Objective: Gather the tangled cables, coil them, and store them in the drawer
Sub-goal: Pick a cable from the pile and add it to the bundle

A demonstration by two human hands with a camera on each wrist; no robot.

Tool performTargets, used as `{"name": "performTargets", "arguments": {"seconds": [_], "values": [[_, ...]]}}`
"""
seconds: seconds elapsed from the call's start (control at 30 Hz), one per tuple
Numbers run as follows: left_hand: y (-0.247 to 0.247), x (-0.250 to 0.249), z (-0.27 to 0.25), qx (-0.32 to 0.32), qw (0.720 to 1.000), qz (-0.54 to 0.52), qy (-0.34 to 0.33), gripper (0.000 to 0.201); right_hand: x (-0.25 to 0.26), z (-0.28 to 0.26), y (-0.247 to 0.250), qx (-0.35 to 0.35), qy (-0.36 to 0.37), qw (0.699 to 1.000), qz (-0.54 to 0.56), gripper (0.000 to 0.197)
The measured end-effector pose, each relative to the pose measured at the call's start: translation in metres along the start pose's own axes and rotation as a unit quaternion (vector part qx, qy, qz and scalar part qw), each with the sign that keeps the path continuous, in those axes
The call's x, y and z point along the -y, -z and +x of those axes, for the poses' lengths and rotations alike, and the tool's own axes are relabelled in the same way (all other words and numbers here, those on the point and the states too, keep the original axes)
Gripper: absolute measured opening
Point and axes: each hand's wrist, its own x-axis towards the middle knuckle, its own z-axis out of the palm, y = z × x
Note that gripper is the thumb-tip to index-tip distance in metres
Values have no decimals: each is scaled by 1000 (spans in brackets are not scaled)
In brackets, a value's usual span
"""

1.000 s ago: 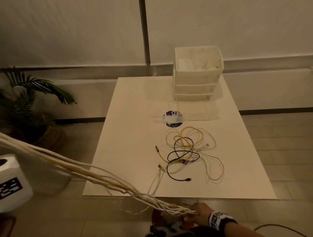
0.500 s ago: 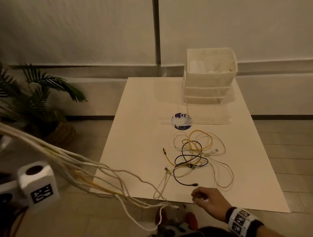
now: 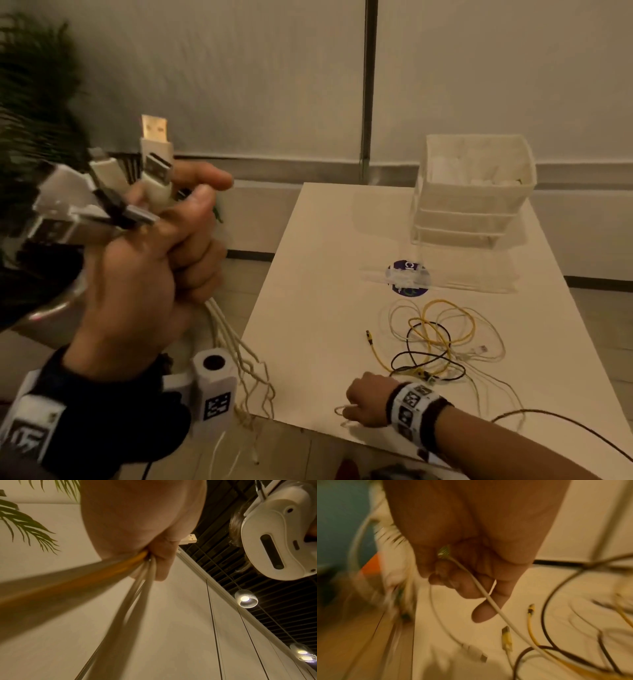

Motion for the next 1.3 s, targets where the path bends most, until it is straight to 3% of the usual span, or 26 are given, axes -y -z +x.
{"name": "performTargets", "arguments": {"seconds": [0.07,0.1,0.2,0.33,0.37,0.43,0.57,0.7,0.8,0.93,1.0,1.1,1.17,1.23,1.3], "values": [[-5,6,1,-27,1000,-14,6,18,-14,-21,26,-38,-3,979,199,44],[-7,7,3,-29,999,-32,15,19,-23,-31,40,-71,4,951,301,46],[-12,17,12,-30,994,-87,64,32,-40,-64,74,-158,33,820,549,46],[-29,37,31,9,987,-98,130,45,-52,-102,109,-211,172,660,700,48],[-35,41,35,24,985,-95,144,46,-52,-112,118,-207,211,631,718,55],[-48,50,42,53,978,-98,175,48,-45,-135,135,-202,271,603,722,60],[-76,60,52,99,959,-124,233,52,-18,-172,159,-233,314,667,634,60],[-100,60,60,107,955,-169,221,49,10,-191,171,-295,256,749,535,60],[-108,61,66,109,959,-195,177,41,20,-197,174,-331,204,781,489,67],[-115,66,70,151,971,-132,131,44,21,-205,181,-325,160,806,469,69],[-121,67,70,162,978,-79,104,41,19,-209,184,-355,145,826,413,69],[-132,66,71,115,989,7,89,31,13,-211,184,-429,116,866,230,68],[-138,70,75,71,993,44,81,8,9,-208,181,-437,88,888,116,65],[-140,75,76,35,996,55,55,21,6,-201,177,-445,77,889,73,60],[-140,79,79,6,999,-1,34,36,4,-193,175,-446,115,882,101,49]]}}
